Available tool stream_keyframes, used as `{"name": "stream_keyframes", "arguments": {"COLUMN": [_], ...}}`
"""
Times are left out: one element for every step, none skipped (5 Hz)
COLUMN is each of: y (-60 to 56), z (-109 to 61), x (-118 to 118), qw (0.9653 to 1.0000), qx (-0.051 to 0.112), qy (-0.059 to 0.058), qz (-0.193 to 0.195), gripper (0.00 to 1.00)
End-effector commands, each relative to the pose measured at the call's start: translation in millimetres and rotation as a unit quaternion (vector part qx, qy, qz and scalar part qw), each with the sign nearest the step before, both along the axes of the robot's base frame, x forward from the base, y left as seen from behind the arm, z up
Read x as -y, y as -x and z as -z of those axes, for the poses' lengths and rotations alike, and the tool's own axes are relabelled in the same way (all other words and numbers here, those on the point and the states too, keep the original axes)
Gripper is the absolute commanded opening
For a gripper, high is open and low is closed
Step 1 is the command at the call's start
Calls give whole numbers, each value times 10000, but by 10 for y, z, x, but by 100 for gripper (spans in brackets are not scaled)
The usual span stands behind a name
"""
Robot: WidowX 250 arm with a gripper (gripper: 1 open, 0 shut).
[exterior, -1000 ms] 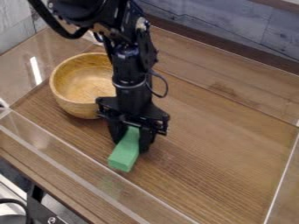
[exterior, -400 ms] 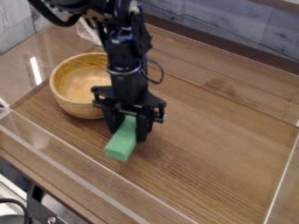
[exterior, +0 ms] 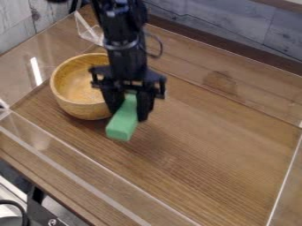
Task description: Put green stick into wooden bowl
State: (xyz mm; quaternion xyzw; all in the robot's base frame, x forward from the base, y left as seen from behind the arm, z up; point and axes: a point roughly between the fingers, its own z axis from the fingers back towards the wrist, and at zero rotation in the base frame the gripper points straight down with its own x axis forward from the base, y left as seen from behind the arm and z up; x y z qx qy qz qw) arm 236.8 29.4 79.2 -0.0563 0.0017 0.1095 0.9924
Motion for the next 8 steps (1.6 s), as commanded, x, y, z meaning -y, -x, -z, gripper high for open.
{"name": "stream_keyframes", "arguments": {"y": [-175, -241, -249, -238, -227, -207, -184, -161], "z": [-265, -276, -226, -160, -140, -203, -234, -281], "x": [-241, -556, -768, -812, -815, -790, -768, -740], "qw": [9987, 9974, 9966, 9965, 9966, 9963, 9959, 9954], "qx": [480, 642, 712, 709, 684, 717, 753, 793], "qy": [-99, -267, -359, -411, -442, -462, -502, -538], "qz": [-147, -204, -184, -134, -113, -108, -86, -57], "gripper": [0, 0, 0, 0, 100, 100, 100, 100]}}
